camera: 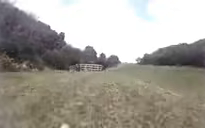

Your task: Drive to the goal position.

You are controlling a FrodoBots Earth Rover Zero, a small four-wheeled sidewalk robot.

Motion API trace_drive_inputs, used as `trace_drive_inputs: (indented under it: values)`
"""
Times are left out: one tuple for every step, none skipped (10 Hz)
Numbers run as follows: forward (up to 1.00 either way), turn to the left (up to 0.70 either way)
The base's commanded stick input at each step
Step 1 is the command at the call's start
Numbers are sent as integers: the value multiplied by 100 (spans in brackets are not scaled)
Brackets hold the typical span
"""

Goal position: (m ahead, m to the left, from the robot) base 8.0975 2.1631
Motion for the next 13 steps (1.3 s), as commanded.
trace_drive_inputs:
  values:
    - [100,-40]
    - [100,-4]
    - [100,-2]
    - [100,0]
    - [100,0]
    - [100,0]
    - [87,0]
    - [68,0]
    - [54,0]
    - [47,0]
    - [39,0]
    - [31,0]
    - [23,0]
